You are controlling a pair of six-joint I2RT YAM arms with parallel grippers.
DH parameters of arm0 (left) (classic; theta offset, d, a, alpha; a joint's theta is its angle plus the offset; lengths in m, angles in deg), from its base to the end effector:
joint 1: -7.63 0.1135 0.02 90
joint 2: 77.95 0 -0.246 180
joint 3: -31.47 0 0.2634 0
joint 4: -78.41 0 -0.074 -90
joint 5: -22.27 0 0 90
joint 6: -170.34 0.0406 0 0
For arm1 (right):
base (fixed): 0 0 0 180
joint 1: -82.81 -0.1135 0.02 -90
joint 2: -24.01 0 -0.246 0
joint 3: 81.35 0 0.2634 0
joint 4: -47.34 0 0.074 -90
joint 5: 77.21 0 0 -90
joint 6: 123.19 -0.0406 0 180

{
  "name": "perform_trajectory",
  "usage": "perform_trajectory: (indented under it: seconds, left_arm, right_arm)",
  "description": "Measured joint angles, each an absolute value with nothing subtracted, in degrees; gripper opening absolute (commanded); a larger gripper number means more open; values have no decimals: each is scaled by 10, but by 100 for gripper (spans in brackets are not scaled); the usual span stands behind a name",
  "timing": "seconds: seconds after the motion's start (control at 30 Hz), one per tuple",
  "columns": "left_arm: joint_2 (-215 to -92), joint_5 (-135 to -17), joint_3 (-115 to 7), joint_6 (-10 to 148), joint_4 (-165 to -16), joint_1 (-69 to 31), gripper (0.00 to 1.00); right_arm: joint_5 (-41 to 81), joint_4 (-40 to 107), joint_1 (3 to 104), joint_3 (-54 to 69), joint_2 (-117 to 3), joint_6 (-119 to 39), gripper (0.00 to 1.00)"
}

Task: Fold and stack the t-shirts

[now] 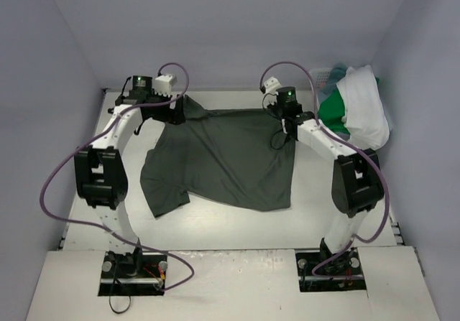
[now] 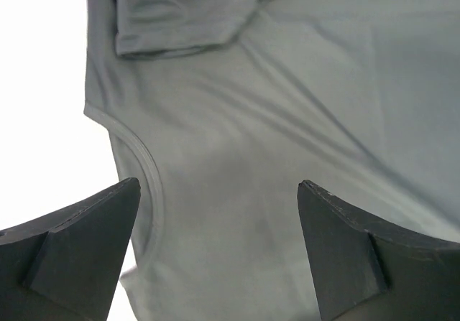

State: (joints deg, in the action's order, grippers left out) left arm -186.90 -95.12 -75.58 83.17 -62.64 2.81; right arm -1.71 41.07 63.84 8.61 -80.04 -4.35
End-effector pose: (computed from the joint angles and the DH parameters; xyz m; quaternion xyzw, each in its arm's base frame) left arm 0.4432 -0.0561 0.2655 0.1572 0.8750 -0.2223 0.4003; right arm 0.4208 0.1339 0.2486 -0.2641 0.7737 -0.1519 0.5554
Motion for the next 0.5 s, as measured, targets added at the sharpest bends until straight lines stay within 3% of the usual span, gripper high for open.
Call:
perform_trajectory:
  seconds: [0.3,0.5]
  left_arm:
    - [-1817,-966,-657,834,-625,28,84]
    - [-1815,-977,-653,834,-616,28,85]
  right_arm:
    - [12,332,610,33,-771,-45,9]
    - [-38,334,612,32,-820,-40,0]
